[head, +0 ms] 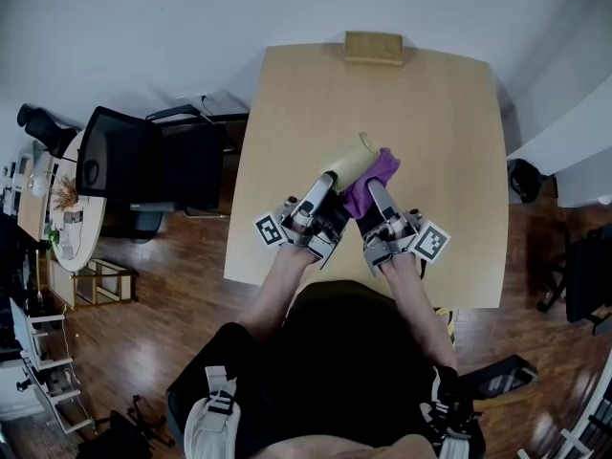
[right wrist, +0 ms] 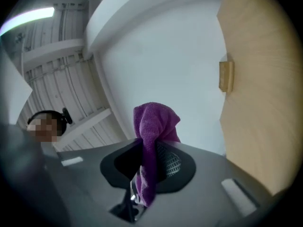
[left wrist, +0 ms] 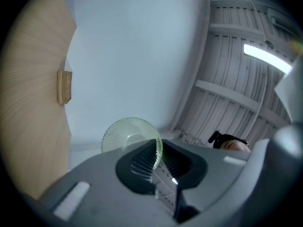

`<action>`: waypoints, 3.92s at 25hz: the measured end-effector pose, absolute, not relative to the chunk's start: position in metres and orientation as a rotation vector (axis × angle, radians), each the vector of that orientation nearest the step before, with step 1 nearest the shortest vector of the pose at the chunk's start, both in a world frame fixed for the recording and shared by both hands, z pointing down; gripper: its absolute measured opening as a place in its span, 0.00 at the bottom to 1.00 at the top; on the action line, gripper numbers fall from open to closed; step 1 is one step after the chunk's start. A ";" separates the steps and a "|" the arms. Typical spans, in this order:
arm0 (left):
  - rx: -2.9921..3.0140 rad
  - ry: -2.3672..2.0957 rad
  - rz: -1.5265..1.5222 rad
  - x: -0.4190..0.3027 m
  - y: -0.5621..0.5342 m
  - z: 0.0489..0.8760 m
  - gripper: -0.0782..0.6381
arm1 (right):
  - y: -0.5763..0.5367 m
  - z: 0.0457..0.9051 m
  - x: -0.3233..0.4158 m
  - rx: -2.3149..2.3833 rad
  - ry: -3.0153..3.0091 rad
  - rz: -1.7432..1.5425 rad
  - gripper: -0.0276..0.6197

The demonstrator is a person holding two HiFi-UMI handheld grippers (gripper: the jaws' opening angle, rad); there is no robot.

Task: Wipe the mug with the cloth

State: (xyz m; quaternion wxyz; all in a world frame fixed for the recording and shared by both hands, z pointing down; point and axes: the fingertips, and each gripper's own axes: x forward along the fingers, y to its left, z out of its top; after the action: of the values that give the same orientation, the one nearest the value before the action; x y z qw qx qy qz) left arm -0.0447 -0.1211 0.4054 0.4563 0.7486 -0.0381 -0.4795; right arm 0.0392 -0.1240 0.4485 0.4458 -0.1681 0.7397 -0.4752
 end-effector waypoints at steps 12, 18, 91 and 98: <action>1.899 -0.129 -1.203 -0.057 -0.117 0.414 0.17 | -0.137 0.455 0.097 -0.431 1.637 -1.184 0.14; 1.959 -0.004 -1.193 -0.039 -0.100 0.404 0.17 | -0.124 0.469 0.044 -0.200 1.523 -1.414 0.13; 2.127 0.503 -0.704 -0.002 -0.009 0.397 0.17 | -0.085 0.468 0.067 0.046 1.899 -1.263 0.14; 2.121 0.439 -0.668 -0.018 -0.016 0.413 0.17 | -0.071 0.428 0.112 0.149 1.991 -0.945 0.14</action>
State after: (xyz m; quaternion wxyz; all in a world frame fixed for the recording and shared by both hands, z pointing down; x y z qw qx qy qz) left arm -0.0178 -0.0165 0.4130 0.4239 0.8475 0.1756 -0.2669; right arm 0.1122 -0.0706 0.4277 0.4494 0.0601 0.8052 -0.3821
